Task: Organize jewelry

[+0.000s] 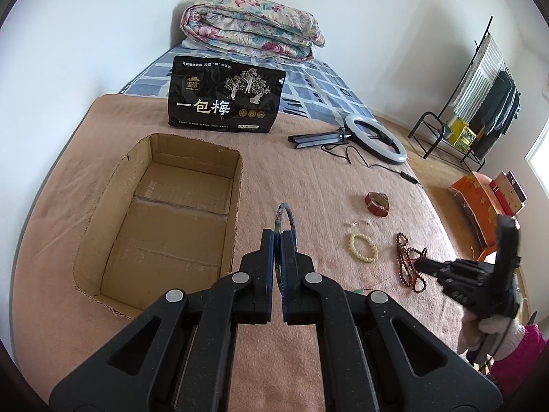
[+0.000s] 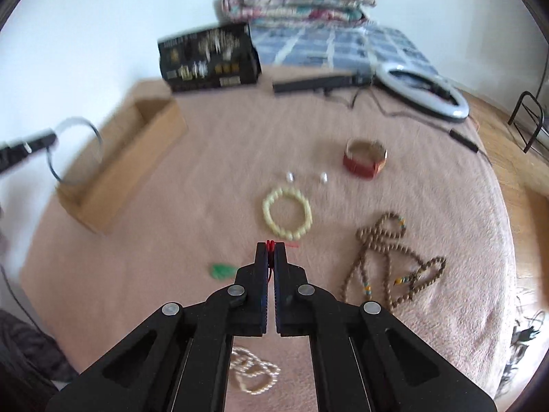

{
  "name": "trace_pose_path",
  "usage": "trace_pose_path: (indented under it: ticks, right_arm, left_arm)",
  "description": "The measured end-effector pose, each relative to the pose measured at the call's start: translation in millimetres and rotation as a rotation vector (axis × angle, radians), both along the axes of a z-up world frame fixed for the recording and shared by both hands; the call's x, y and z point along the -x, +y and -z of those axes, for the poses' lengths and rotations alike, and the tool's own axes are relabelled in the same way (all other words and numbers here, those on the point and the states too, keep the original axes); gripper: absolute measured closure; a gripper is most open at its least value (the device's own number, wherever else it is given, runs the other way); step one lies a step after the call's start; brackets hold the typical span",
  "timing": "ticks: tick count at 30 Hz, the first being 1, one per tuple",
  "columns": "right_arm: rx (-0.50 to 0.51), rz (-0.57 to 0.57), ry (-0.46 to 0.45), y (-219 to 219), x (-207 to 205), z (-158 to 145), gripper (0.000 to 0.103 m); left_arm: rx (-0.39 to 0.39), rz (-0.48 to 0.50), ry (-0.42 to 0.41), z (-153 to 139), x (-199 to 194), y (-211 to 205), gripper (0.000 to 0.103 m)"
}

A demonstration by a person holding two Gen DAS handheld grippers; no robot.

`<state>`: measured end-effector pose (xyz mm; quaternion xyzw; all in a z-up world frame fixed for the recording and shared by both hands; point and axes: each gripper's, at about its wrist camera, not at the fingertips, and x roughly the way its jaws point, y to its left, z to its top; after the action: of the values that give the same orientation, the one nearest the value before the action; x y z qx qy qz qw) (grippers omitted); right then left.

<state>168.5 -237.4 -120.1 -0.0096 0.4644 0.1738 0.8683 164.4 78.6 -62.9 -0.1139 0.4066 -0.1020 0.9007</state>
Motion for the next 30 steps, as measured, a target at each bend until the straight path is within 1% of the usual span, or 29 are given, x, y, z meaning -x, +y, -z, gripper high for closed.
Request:
trace_pose_path:
  ticks: [2,5,12,17,22,30]
  right_arm:
    - [-0.031,0.004,-0.025,3,5,-14,0.102]
    - [-0.06,-0.002,-0.056,9,-1,-31,0.102]
    - [-0.122,-0.021,-0.099,24,-5,-61,0.102]
    - [-0.162,-0.057,-0.123,44,-13,-79,0.102]
    - [-0.204,-0.094,-0.133,71,-26,-89,0.102]
    - [-0.213,-0.172,-0.155,124,-40,-97,0.102]
  left_arm:
    - [0.005,-0.006,-0.002,-1,1,4,0.102]
    - [0.014,-0.016,-0.003,-2,1,10,0.102]
    - [0.032,-0.041,-0.006,-5,1,27,0.102]
    - [0.034,-0.085,-0.009,-5,1,47,0.102]
    - [0.034,-0.136,0.009,2,0,69,0.102]
    - [0.003,-0.189,0.046,18,2,93,0.102]
